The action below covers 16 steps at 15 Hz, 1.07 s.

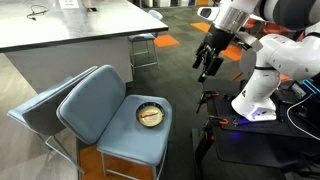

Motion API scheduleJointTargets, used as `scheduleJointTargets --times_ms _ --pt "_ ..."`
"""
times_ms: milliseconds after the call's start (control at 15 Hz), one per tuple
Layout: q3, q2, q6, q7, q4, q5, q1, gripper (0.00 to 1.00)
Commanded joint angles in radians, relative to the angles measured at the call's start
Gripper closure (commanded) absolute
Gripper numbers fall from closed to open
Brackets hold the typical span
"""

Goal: Pick up the pen from the bowl and put it on the chair.

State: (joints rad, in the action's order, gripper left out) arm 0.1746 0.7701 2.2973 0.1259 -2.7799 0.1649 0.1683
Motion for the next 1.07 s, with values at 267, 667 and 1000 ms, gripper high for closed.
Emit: scheduleJointTargets --times_ms 267,667,1000 --pt "-0.004 0.0 -0.002 0.003 0.001 -0.004 0.004 0.0" --pt "-0.004 0.0 -0.002 0.003 0.001 -0.004 0.004 0.0" --pt "-0.009 -0.044 -0.004 -0.009 0.026 -0.023 -0.012 0.0"
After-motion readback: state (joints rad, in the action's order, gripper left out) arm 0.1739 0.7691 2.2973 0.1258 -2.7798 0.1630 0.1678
